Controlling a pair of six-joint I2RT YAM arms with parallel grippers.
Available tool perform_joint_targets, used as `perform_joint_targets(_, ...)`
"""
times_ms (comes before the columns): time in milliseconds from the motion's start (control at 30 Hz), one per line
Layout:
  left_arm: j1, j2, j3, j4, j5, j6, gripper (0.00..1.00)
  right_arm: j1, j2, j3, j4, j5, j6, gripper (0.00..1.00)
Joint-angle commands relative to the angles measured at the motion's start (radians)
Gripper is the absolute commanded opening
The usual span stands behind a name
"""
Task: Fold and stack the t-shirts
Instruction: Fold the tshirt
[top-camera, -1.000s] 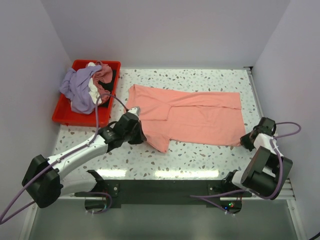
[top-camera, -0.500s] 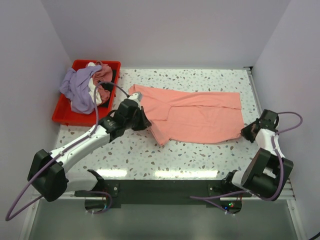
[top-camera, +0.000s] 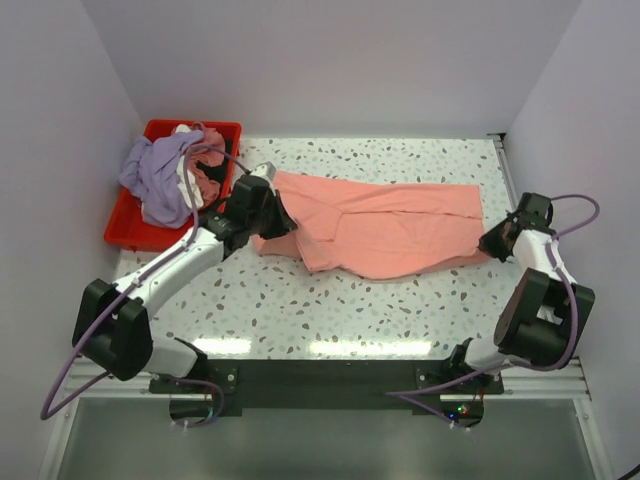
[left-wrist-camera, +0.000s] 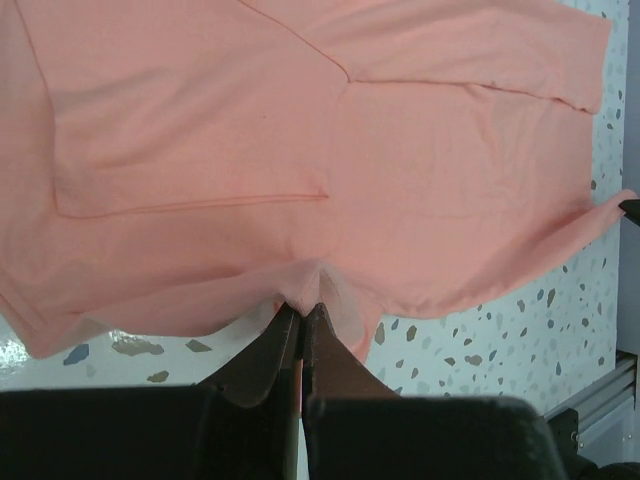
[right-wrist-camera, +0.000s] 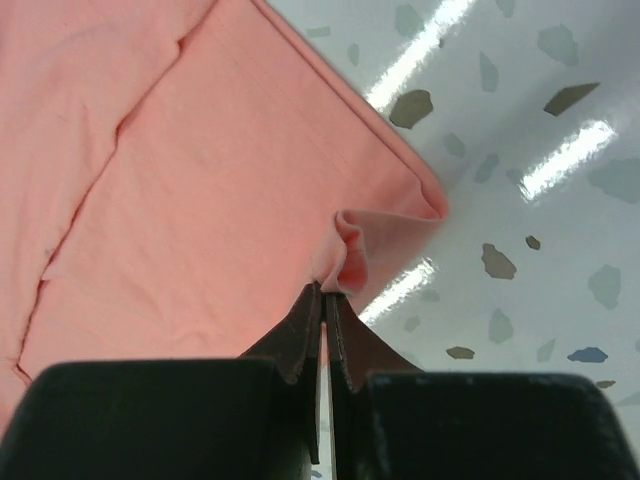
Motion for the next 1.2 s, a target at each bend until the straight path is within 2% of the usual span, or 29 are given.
perform_joint_targets(0, 0.033, 0.030, 0.062, 0.046, 0.042, 0.022, 0.00, 0.023, 0.032, 0.092, -0.015, 0.028, -0.005, 0.00)
perform_joint_targets(633, 0.170, 0.320, 0.313, 0.031, 0.152, 0.036, 0.00, 0.068, 0.313, 0.408, -0.081, 0.040, -0.016, 0.00)
perform_joint_targets(833, 0.202, 0.399, 0.367, 0.019, 0.151, 0.036, 0.00, 0.080, 0.384, 0.457, -0.084, 0.054, -0.016, 0.00)
perform_joint_targets(1167, 0.254, 0.485, 0.413, 0.019, 0.143, 0.036, 0.00, 0.082, 0.411, 0.472, -0.061, 0.087, -0.023, 0.00)
